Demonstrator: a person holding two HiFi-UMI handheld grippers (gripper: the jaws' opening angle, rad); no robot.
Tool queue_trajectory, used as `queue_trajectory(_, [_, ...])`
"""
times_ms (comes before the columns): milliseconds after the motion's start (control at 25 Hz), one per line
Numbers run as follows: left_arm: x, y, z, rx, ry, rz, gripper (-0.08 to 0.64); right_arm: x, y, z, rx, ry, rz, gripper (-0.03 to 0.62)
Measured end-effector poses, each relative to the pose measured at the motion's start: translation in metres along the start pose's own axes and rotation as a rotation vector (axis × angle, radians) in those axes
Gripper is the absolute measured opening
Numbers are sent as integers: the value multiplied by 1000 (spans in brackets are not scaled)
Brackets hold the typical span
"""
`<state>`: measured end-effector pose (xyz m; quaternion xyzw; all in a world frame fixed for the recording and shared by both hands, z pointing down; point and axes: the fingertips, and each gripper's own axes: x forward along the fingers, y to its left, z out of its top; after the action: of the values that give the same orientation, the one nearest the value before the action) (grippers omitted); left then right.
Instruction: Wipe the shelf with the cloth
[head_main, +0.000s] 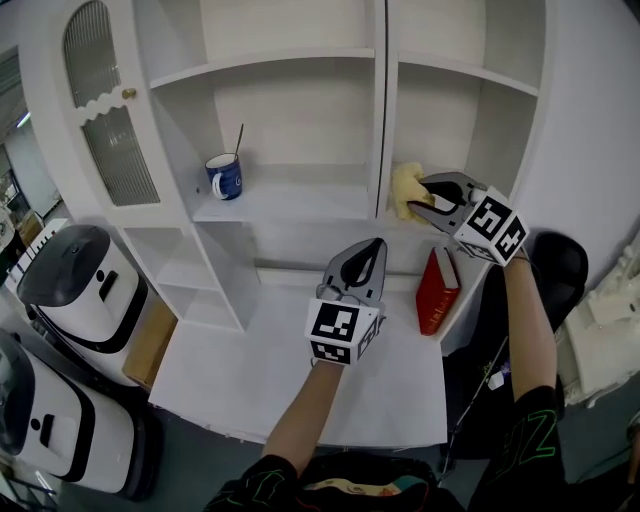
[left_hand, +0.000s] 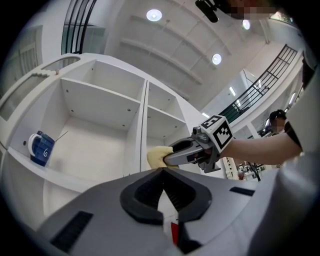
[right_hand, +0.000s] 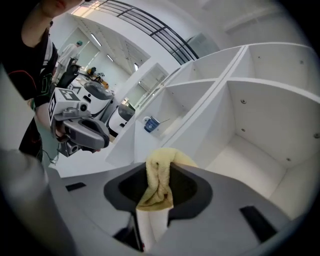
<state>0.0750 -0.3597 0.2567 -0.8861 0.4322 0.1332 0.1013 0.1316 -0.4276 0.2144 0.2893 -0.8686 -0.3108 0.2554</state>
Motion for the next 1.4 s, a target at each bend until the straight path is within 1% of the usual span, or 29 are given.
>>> queue_trajectory(120, [0,-2,-3,-7,2,-8,0,0,-18,-17,-41,88,-97,121])
queue_trajectory(200, [-1,-2,-5,-11,1,-10,0,7,-26,-32,-90,178,-131,123])
queue_trajectory(320, [-6,2,-7,-22,4,-1,0,22,-30,-51,-154,291,-127,123])
queue_trajectory(400, [-9,6,-11,-28,10,8,0,30,-33,-62,-171,345,-114,123])
queue_trajectory(480, [-13,11,-15,-34,17,16,0,36,-37,-69,-169,377,-110,123])
queue_trajectory(600, [-18,16,-21,-46,27,25,0,47,-38,-75,-121,370,-95,123])
queue_trajectory(720, [-21,20,-30,-61,41,27,0,54,-34,-73,-39,320,-83,120])
queue_trajectory(840, [-19,18,-39,-73,59,9,0,53,-30,-67,73,257,-55,117])
queue_trajectory(920, [-16,11,-44,-71,69,-12,0,51,-26,-64,109,240,-36,115])
queue_trajectory(1080, [-9,0,-48,-81,76,-44,0,45,-15,-56,126,242,2,115])
queue_trajectory(1200, [-3,-12,-50,-72,84,-79,0,38,-9,-51,136,255,23,115])
queue_trajectory(1280, [-1,-19,-51,-63,85,-99,0,32,-4,-49,126,254,25,115])
queue_trajectory(1400, [-3,-18,-50,-66,82,-101,0,25,3,-46,108,245,16,115])
